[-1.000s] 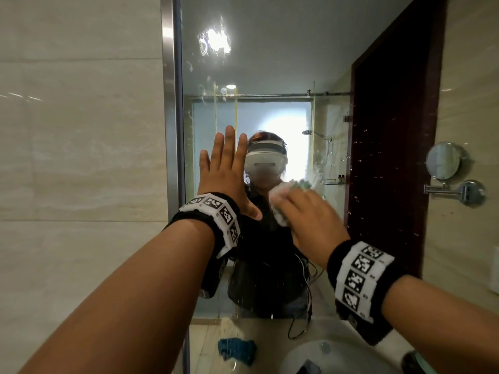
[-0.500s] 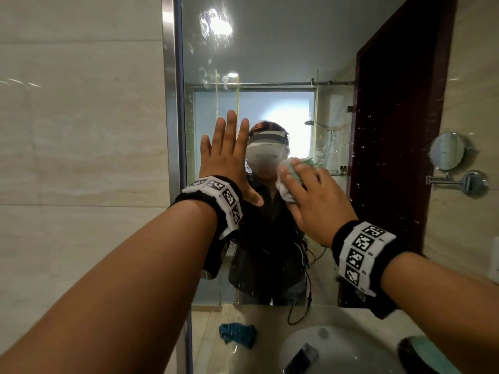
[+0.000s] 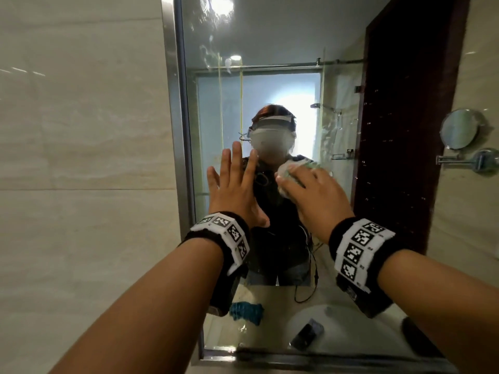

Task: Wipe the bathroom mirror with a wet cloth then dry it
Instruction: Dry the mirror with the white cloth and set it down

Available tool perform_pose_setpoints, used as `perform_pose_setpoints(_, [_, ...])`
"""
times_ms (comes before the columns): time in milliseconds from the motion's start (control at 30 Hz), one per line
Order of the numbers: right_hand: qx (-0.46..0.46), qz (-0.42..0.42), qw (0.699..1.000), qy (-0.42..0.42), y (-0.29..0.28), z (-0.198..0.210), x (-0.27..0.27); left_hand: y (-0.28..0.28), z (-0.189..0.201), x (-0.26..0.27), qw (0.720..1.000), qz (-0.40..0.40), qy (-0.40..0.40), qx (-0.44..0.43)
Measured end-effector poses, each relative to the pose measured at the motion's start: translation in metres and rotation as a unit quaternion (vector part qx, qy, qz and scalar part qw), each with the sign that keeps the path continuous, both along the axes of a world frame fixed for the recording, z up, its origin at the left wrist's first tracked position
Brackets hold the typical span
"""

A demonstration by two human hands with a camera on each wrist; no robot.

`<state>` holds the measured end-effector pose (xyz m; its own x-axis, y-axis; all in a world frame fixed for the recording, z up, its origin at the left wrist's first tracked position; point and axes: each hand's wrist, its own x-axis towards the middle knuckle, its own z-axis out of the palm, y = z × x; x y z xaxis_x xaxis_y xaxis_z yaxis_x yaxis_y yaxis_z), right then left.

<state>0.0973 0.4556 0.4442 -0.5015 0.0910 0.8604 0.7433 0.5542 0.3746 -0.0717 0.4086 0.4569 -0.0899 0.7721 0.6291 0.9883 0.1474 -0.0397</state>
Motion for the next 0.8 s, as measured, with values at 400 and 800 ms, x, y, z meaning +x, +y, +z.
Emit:
perform_pose_setpoints(400, [-0.098, 0.043, 0.989, 0.097, -0.007, 0.051, 0.002, 0.011, -0.007, -0.003, 1.000, -0.012, -0.009, 0.018])
perform_pose_setpoints(800, [-0.071, -0.005, 0.989, -0.132, -0.002, -0.013, 0.015, 0.007, -0.010, 0.003, 1.000, 0.009, -0.009, 0.014])
